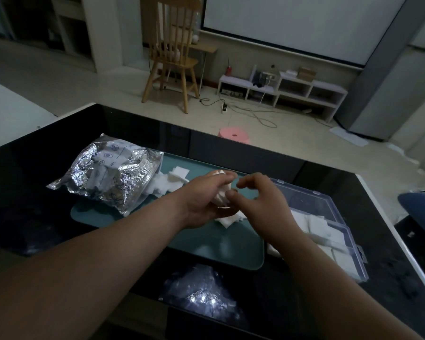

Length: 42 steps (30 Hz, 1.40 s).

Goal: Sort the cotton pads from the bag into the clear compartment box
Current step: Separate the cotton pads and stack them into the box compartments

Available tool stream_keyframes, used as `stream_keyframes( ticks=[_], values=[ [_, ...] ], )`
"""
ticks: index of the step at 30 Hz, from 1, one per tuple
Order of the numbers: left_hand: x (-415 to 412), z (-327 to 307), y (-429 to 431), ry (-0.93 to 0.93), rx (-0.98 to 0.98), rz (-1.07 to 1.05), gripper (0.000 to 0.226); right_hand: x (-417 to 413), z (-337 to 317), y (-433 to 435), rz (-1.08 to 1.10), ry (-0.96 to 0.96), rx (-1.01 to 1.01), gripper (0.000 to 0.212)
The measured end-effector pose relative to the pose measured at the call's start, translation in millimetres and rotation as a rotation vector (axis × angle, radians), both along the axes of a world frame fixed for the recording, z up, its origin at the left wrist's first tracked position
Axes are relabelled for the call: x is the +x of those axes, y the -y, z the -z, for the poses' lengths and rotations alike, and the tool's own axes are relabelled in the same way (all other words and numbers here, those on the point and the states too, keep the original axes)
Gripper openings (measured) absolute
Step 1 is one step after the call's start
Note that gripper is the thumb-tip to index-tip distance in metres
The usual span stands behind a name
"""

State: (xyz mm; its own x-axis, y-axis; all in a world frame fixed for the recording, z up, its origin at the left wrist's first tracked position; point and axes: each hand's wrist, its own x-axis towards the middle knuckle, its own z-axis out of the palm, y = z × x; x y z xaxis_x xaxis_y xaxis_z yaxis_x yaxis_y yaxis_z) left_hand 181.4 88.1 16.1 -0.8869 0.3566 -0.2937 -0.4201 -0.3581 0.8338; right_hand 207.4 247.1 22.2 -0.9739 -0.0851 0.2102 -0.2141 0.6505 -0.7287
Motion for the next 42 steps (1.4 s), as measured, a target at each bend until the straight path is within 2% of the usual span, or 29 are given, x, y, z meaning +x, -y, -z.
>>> stream_keyframes(
  ticks=[3,6,12,17,21,31,38,42],
  values=[
    [1,0,3,0.064,0.062,0.149,0.032,5,-7,0,-0.187,0.024,0.077,0.035],
    [0,2,4,0.046,0.168,0.253,0.039,6,-8,-1,-0.212,0.081,0.025,0.038],
    [3,5,7,0.021,0.175,0.226,0.042,3,-8,-8,-0.228,0.070,-0.005,0.038],
    [7,4,3,0.049,0.188,0.285,0.043,7,-9,-5,-0.285,0.120,-0.082,0.038],
    [8,6,0,0.053,0.168,0.300,0.041,9,-9,-3,-0.268,0.073,-0.011,0.041],
    [12,12,1,0.015,0.235,0.290,0.058,8,-8,-15,-0.204,0.112,-0.056,0.040],
    [18,5,-3,0.018,0.213,0.265,0.031,8,-5,-19,-0.236,0.104,-0.066,0.044],
    [17,7,-4,0.028,0.197,0.223,0.049,8,-3,-19,-0.244,0.097,-0.020,0.049]
  ],
)
